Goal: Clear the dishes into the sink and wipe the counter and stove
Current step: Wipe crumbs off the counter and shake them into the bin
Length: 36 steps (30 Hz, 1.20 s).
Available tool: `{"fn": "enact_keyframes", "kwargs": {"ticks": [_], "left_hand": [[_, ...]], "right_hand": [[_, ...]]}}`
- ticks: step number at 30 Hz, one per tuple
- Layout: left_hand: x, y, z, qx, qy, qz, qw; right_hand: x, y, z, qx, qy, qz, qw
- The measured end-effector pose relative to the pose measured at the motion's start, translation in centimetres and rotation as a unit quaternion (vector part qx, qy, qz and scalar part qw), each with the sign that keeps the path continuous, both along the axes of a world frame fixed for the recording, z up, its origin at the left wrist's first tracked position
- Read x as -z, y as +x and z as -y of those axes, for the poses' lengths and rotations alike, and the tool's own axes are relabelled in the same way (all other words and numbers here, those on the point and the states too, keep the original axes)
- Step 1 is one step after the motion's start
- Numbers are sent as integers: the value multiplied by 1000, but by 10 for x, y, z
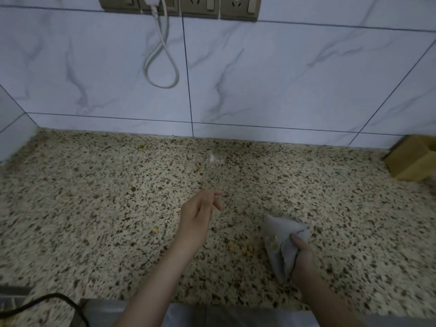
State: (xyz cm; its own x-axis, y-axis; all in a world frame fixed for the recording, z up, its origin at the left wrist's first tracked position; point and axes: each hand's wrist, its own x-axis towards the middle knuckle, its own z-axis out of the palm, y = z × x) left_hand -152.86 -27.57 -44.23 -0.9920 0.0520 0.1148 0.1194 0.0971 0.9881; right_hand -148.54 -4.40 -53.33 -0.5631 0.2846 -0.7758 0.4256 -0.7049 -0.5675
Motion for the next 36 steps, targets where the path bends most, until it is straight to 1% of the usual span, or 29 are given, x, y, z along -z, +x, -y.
{"fn": "enact_keyframes", "kwargs": {"ticks": [1,3,5,8,12,14,15,18,21,24,26,28,31,33,36], "left_hand": [[0,2,-2,1,3,-2,1000],[0,9,-8,-6,3,-8,1000],[2,14,-14,-20,-7,-20,1000],[4,26,-28,-41,-24,-29,998],[11,42,-39,-72,-23,-9,997],[15,48,-39,-88,-25,-9,996],[17,51,-39,-96,-28,-13,995],[27,62,-39,-135,-23,-6,991],[42,74,-35,-169,-15,5,985],[54,81,-26,-196,-15,15,980],[59,83,-18,-209,-15,20,978],[62,81,-9,-216,-21,23,976],[65,75,11,-219,-13,30,975],[65,70,26,-221,-9,31,975],[64,63,52,-224,6,27,974]], "right_hand": [[-2,5,-2,14,8,19,1000],[-4,15,-3,-6,14,-9,1000],[5,19,-6,-40,47,-40,997],[17,26,-11,-90,109,-25,990],[19,25,-9,-156,168,-12,973],[13,26,4,-147,185,-22,971],[10,29,10,-143,212,-39,966],[17,38,28,-168,335,-66,925],[26,40,34,-162,374,-72,910],[30,37,41,-160,427,-85,886],[29,37,45,-159,434,-95,882],[25,33,52,-177,430,-78,882],[24,24,73,-189,465,-68,862],[25,17,90,-180,470,-54,862],[39,6,115,-197,495,-33,845]]}}
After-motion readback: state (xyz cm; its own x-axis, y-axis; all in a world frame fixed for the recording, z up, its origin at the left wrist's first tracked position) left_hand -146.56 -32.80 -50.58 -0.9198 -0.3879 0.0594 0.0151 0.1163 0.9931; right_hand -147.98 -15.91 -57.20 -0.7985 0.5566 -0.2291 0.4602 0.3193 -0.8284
